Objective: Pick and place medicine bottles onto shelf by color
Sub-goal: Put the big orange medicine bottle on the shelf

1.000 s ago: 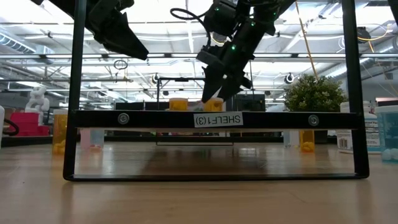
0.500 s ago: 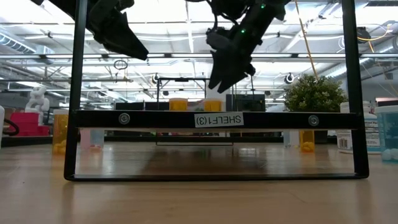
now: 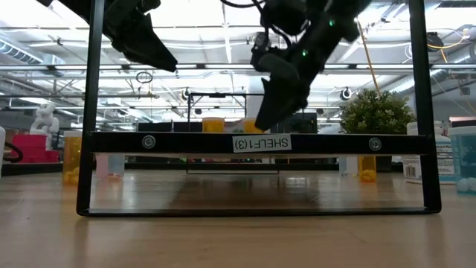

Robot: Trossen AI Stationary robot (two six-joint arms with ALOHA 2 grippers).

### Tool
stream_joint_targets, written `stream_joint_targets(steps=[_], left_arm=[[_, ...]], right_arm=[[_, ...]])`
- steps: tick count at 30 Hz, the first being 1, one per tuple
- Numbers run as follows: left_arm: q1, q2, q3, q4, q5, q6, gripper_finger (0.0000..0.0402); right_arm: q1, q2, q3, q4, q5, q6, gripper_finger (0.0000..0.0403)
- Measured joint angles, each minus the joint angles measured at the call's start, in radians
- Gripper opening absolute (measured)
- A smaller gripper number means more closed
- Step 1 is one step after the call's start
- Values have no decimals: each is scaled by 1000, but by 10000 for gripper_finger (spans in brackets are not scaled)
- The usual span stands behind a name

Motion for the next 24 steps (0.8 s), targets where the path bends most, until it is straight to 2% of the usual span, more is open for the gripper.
stream_joint_targets(steps=[2, 6, 14, 24], left_arm=[[0, 0, 0, 0, 0, -4, 209], [0, 0, 0, 2, 0, -5, 209], [0, 0, 0, 21, 0, 0, 209], [0, 0, 0, 21, 0, 2, 209]], right_arm=[[-19, 0, -41, 95, -42, 1, 126], [-48, 0, -104, 201, -46, -12, 97], [-95, -1, -146, 290, -46, -50, 57], [-119, -1, -151, 296, -49, -54, 45]])
